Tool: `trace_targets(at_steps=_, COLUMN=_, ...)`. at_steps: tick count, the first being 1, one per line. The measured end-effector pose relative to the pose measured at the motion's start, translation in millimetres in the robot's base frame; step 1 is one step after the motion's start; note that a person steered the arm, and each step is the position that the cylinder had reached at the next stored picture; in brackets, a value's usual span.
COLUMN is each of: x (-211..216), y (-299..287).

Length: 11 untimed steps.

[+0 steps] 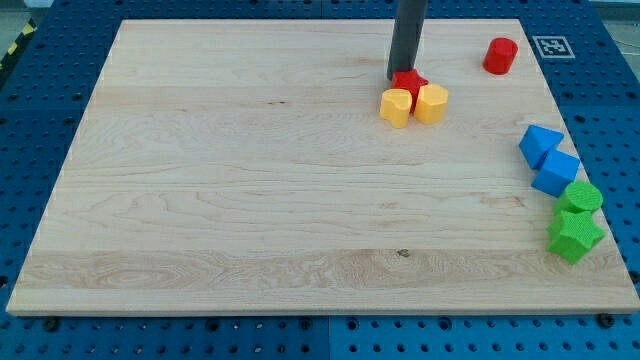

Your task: Move the red circle slightly to the top right of the red star

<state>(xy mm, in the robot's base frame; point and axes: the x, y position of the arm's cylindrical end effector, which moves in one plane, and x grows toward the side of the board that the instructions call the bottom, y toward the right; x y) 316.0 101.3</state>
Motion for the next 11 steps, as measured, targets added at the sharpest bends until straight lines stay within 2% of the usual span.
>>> trace_targets(at_steps=1, x=-3.6, y=0.1)
trace_targets(at_steps=2, x=-32.6, y=21.7)
trace_targets(at_steps=3, x=-32.8, y=62.4)
trace_targets(at_steps=5, x=3.8, y=101.5)
trace_targets(at_steps=7, x=21.0, y=178.2)
trace_targets(at_steps=9, x=-16.9, y=204.7)
trace_targets(at_steps=11, x=-56.0, y=204.7)
